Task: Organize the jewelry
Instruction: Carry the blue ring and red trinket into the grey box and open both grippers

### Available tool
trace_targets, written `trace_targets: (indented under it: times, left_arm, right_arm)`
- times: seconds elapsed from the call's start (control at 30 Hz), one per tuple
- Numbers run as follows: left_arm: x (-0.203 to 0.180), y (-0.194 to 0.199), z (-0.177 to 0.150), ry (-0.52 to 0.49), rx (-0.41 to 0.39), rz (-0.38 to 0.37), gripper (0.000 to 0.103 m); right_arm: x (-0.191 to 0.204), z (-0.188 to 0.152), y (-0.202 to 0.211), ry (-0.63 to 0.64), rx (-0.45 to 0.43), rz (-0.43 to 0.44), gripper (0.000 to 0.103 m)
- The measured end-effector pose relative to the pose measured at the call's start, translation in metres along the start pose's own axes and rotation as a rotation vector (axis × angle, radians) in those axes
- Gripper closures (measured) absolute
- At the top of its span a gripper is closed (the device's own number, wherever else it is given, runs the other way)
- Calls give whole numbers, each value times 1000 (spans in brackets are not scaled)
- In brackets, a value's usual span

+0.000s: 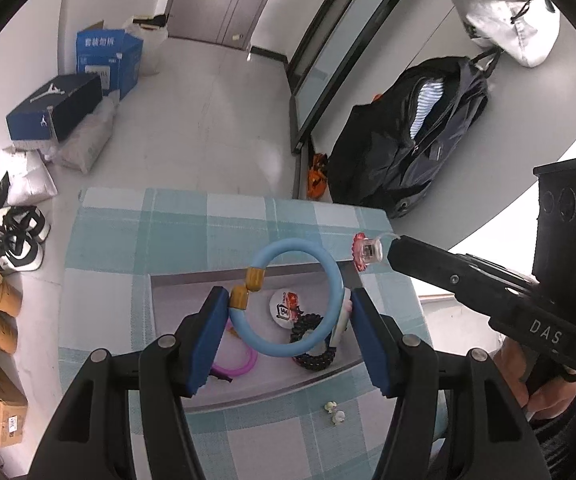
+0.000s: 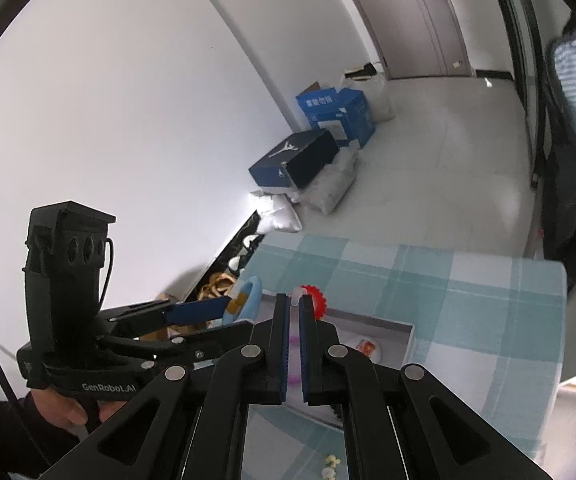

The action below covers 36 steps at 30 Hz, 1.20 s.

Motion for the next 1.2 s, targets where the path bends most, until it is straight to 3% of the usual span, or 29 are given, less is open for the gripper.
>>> trace_targets:
  times: [0.4,0.8,0.93,1.0,1.03,1.07,1.2]
  left_arm:
    - [18,-35,-4,10,107,19,46]
    - [18,-37,-1,38,121,23,46]
    - [20,-37,-1,41,127,34,45]
    - [20,-33,-1,31,113,34,36]
    - [20,-31,-2,32,108,33,24]
    - [20,-30,-2,36,100,24,21]
    - [21,-25,-3,26,77,42,21]
  right_arm:
    - [-21,-20,-42,-70,139,28,99]
    - [-18,-17,-39,-51,124,19,96]
    - [-20,-16,-35,-54,115,9,81]
    - [-23,-15,-29,-70,95,4,78]
    - [-25,-14,-26,-77,85,3,75]
    - [-27,-13,-23,-84,77,-1,69]
    - [-31,-13,-13,-108,42,-9,67]
Point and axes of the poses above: each gripper's, at about its wrist camera, not at the fingertips, and y roughly against the way its jaws point, x to its left, z to its top, the point moved 4 cm from there along -y, roughly the way its jaws point, and after that the axes turned 3 degrees about -z, right-handed, at the moved point
